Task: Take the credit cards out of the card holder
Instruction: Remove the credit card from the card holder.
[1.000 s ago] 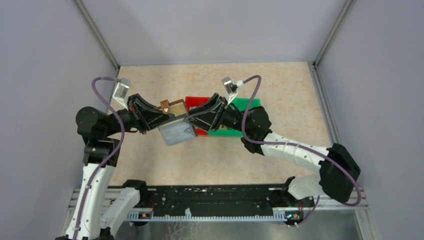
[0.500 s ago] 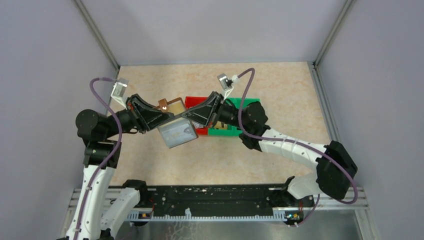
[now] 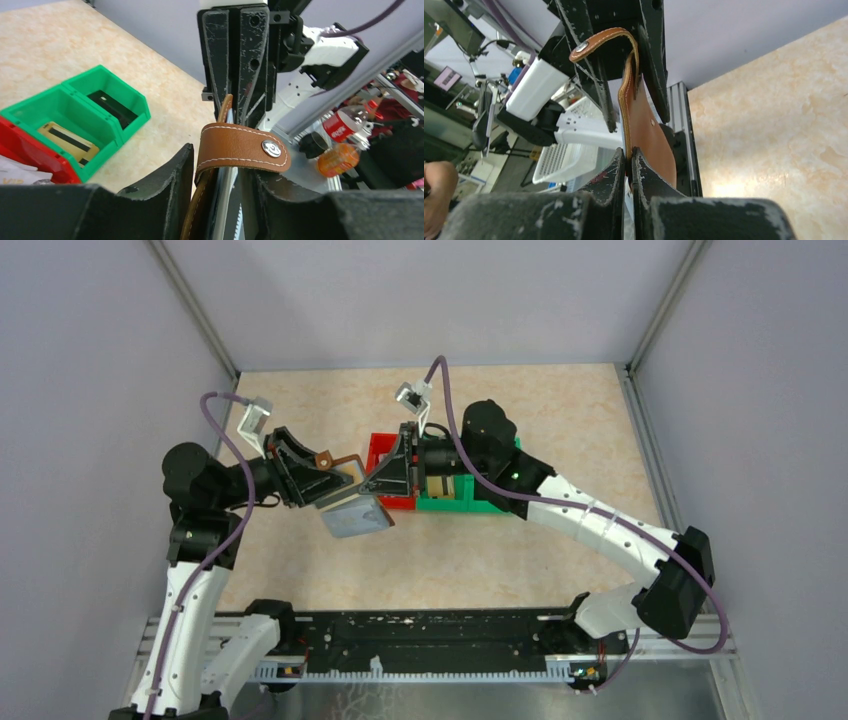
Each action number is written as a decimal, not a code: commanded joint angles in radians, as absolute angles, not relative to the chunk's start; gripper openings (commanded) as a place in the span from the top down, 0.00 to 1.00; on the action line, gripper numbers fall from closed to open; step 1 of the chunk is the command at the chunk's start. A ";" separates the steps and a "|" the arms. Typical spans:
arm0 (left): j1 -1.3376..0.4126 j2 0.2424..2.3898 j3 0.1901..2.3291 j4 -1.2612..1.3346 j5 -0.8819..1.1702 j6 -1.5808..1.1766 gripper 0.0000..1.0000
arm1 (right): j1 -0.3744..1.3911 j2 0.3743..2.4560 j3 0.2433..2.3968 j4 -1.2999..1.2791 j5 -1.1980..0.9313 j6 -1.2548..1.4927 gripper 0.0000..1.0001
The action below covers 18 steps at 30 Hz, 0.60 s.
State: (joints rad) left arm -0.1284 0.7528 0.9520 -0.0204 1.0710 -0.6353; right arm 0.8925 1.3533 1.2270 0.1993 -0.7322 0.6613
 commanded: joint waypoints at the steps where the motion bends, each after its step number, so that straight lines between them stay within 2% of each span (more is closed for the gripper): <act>1: -0.133 0.751 0.951 0.098 1.213 -0.698 0.53 | 0.876 1.357 1.313 0.131 -0.821 0.623 1.00; 4: -0.133 0.743 0.940 0.154 1.251 -0.736 0.44 | 0.849 1.357 1.303 0.209 -0.844 0.693 1.00; 7: -0.133 0.739 0.965 0.104 1.216 -0.672 0.46 | 0.834 1.360 1.318 0.184 -0.860 0.691 1.00; 12: -0.133 0.743 1.076 -0.168 1.110 -0.330 0.46 | 0.832 1.371 1.401 -0.040 -0.856 0.559 1.00; 18: -0.133 0.759 1.106 -0.312 1.167 -0.141 0.45 | 0.832 1.393 1.481 -0.208 -0.876 0.454 1.00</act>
State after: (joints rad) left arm -0.1291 0.7540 1.0763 -0.1680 1.1328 -0.3431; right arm 0.8410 1.3861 1.3869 -0.1146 -0.8482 0.5415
